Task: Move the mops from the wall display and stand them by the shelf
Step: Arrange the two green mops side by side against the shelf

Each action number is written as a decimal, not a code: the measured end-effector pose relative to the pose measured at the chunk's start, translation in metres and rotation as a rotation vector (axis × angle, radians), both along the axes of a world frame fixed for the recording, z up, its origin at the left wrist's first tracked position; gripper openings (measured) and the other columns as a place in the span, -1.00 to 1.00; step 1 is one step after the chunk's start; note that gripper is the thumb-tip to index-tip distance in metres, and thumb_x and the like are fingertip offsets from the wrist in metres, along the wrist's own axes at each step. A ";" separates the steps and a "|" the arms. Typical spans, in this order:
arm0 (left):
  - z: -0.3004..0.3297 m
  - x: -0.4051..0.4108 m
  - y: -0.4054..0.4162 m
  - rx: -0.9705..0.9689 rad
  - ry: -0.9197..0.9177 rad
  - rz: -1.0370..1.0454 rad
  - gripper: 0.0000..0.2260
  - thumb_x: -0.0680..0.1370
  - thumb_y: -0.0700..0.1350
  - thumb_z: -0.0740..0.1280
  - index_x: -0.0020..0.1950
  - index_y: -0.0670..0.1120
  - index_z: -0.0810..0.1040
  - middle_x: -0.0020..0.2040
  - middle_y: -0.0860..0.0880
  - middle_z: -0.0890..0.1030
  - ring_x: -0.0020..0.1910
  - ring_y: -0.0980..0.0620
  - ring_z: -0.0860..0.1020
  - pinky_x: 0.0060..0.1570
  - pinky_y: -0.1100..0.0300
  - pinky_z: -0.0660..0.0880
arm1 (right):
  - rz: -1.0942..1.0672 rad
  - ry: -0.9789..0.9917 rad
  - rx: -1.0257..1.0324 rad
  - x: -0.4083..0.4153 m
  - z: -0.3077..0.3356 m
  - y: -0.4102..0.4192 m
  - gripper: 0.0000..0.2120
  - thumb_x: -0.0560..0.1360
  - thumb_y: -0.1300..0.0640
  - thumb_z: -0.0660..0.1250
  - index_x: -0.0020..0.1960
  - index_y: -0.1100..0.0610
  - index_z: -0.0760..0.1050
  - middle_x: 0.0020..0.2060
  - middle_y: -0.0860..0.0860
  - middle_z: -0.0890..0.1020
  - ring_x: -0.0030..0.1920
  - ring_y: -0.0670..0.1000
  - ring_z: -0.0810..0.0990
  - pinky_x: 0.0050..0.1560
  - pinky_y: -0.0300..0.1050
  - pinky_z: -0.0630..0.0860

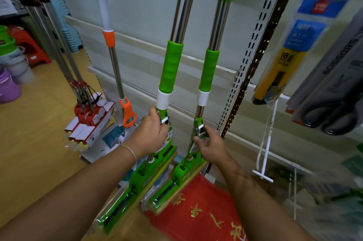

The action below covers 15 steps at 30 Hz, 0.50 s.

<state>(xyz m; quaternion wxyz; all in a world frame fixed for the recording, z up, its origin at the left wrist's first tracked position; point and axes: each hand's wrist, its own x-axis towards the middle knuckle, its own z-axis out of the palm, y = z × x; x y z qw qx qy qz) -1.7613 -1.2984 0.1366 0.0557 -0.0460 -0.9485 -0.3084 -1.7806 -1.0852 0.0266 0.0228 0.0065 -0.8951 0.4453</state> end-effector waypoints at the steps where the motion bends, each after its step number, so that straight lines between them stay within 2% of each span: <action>1: 0.000 0.000 -0.002 0.025 0.007 -0.006 -0.81 0.55 -0.20 0.22 0.11 -0.19 0.27 -0.19 -0.18 0.48 -0.28 -0.13 0.47 -0.34 0.11 0.34 | -0.003 0.010 0.019 0.000 -0.001 0.000 -0.62 0.50 0.08 0.42 0.28 0.10 0.49 0.03 -0.01 0.51 0.03 -0.02 0.48 0.03 -0.23 0.38; 6: 0.006 0.003 -0.013 0.019 0.075 0.014 -0.83 0.53 -0.26 0.23 0.07 -0.26 0.29 -0.24 -0.09 0.35 -0.30 -0.10 0.38 -0.32 0.10 0.28 | -0.102 0.040 0.072 0.002 -0.006 0.000 -0.67 0.44 -0.01 0.46 0.14 0.07 0.53 -0.02 0.02 0.58 -0.02 0.04 0.55 -0.03 -0.19 0.42; 10: 0.011 0.002 -0.023 -0.020 0.087 0.033 -0.81 0.54 -0.25 0.23 0.08 -0.25 0.27 -0.22 -0.17 0.39 -0.31 -0.14 0.40 -0.40 0.12 0.23 | -0.248 0.020 0.022 0.003 -0.003 -0.001 -0.66 0.40 -0.02 0.51 0.09 0.07 0.55 -0.04 0.01 0.61 -0.09 -0.03 0.55 -0.09 -0.23 0.40; 12: 0.012 0.001 -0.027 -0.019 0.088 0.034 -0.78 0.55 -0.25 0.23 0.13 -0.27 0.25 -0.22 -0.19 0.43 -0.32 -0.16 0.43 -0.44 0.13 0.20 | -0.311 0.005 0.015 0.000 -0.001 -0.001 -0.63 0.39 -0.03 0.52 0.09 0.12 0.54 -0.05 0.01 0.60 -0.10 -0.03 0.52 -0.09 -0.21 0.40; 15: 0.014 0.002 -0.029 -0.045 0.084 0.040 -0.65 0.57 -0.24 0.21 0.28 -0.35 0.19 -0.17 -0.20 0.45 -0.24 -0.21 0.50 -0.37 0.12 0.28 | -0.362 -0.016 0.019 -0.008 0.001 0.001 -0.60 0.39 -0.06 0.53 0.07 0.15 0.52 -0.06 0.04 0.59 -0.12 0.02 0.53 -0.13 -0.16 0.41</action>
